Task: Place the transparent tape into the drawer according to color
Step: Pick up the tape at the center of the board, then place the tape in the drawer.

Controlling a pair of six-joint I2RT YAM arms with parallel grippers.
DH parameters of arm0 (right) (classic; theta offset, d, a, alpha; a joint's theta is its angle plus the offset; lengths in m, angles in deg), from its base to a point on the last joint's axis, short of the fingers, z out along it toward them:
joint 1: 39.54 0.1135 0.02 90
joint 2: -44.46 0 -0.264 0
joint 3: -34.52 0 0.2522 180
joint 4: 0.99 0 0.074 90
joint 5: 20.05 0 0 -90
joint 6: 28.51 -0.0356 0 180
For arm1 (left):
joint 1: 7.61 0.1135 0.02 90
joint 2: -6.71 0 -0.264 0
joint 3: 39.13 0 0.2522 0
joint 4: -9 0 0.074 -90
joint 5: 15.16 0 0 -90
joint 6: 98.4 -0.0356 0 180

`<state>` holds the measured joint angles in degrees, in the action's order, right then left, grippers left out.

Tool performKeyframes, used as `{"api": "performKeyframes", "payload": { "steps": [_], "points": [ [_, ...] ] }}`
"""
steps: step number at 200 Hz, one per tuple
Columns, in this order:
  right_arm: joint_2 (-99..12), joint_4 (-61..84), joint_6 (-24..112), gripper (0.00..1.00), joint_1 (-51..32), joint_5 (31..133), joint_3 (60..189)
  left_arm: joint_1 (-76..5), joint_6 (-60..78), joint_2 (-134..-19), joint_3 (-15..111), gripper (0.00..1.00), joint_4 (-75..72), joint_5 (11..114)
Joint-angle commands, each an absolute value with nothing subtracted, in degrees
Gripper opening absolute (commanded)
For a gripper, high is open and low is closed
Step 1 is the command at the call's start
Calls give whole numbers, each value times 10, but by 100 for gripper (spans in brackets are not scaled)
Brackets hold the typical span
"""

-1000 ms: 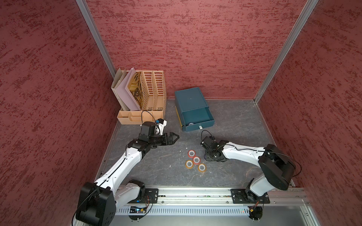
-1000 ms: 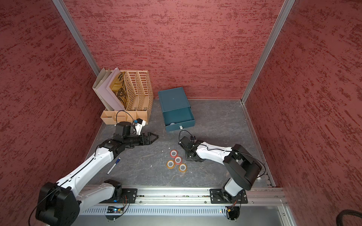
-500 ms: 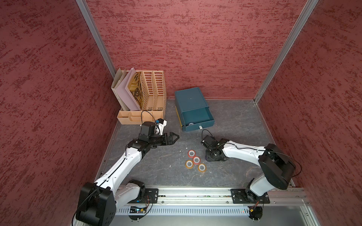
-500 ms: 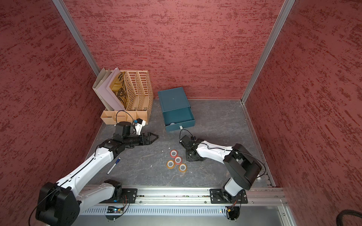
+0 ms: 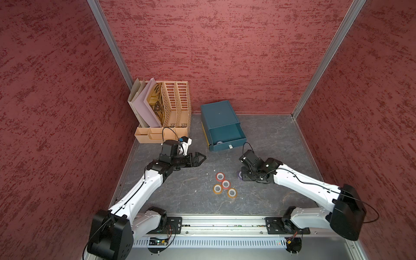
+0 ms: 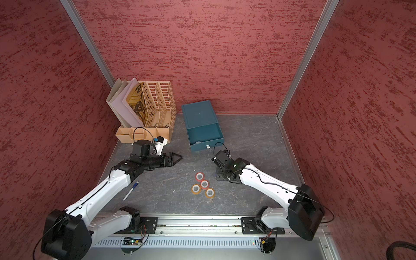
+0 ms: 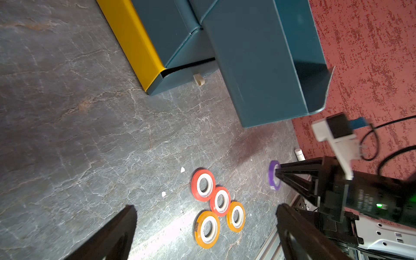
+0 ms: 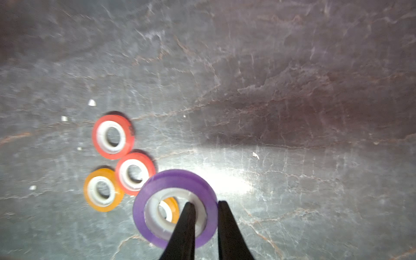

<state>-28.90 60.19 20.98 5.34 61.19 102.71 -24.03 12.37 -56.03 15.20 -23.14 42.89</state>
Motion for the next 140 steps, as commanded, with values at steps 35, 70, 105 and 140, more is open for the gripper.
{"api": "performKeyframes", "payload": {
  "steps": [35, 70, 105, 140],
  "points": [
    [-260, 644, 250, 0, 49, 561, 1159, -249, 124, -567, 160, 100, -208, 421],
    [-293, 621, 294, 0, 33, 557, 1240, -250, 126, -566, 161, 100, -205, 420],
    [-348, 590, 335, 0, 8, 555, 1313, -250, 128, -565, 165, 100, -205, 419],
    [-387, 561, 355, 0, -21, 564, 1356, -250, 123, -562, 171, 100, -214, 420]
  ]
}}
